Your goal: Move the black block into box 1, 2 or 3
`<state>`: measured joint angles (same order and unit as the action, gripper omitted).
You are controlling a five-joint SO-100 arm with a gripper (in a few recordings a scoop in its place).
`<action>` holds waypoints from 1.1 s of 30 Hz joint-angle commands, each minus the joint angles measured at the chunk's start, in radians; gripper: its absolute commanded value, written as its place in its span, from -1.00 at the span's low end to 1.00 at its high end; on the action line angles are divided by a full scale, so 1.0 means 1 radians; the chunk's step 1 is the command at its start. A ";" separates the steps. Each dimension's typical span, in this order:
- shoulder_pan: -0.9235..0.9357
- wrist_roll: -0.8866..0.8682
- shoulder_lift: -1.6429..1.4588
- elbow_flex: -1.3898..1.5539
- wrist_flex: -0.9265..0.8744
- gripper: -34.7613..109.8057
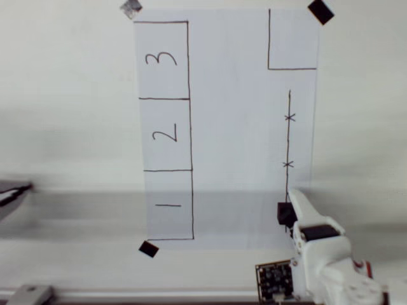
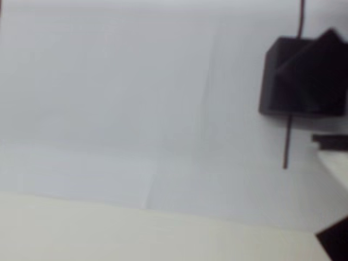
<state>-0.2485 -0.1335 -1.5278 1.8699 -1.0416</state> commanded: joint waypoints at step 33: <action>-0.021 0.008 0.008 0.044 0.107 -0.19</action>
<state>-0.2485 -0.1289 -1.4926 1.9067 -0.9357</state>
